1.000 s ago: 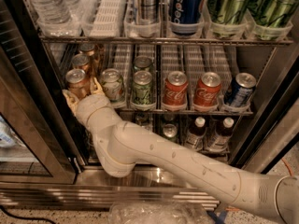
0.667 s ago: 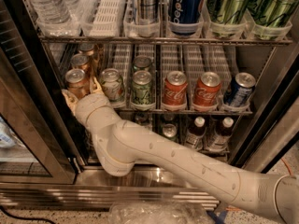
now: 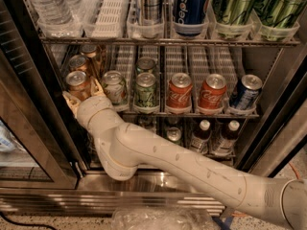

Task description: Pick orange can from middle shelf of fridge

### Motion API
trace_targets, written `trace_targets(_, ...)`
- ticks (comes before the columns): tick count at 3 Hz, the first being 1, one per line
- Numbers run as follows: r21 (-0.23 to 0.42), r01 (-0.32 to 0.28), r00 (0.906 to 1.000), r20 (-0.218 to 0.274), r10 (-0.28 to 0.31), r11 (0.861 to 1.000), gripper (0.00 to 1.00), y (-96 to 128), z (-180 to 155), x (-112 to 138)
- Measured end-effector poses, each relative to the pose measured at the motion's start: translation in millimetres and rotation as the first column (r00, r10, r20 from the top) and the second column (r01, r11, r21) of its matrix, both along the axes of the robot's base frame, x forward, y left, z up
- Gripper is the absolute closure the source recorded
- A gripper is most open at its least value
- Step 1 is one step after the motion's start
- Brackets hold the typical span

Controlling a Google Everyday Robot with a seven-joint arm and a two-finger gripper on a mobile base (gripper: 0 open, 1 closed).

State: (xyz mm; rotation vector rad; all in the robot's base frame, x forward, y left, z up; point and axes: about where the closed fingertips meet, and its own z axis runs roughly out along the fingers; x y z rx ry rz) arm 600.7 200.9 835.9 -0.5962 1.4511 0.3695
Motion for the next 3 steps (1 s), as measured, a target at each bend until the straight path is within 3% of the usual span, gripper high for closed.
trace_targets(2,0.0,0.0,1.0,0.0,0.0,1.0,0.93,0.0,0.0,0.0)
trace_targets(3,0.0,0.0,1.0,0.0,0.0,1.0,1.0,0.0,0.1,0.0)
